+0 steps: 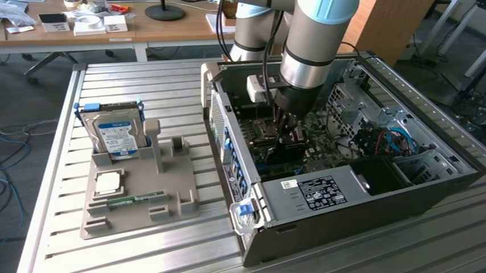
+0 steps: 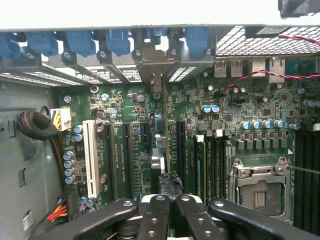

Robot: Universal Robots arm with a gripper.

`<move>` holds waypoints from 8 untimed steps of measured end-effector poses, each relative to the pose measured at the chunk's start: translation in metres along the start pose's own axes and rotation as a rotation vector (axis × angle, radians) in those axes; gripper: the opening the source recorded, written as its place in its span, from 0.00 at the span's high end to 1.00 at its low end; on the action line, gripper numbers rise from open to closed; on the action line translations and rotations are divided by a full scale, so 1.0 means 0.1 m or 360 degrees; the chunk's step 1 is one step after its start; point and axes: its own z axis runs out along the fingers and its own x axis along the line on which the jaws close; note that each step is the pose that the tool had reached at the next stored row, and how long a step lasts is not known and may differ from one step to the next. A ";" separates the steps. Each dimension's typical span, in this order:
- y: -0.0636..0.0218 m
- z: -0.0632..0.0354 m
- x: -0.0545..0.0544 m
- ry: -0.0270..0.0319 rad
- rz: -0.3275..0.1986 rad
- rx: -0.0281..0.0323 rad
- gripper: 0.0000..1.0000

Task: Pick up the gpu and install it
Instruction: 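Press down on the gpu until it lock into place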

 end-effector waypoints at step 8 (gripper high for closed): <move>0.012 0.007 0.00 -0.00001 0.0000 0.00001 0.89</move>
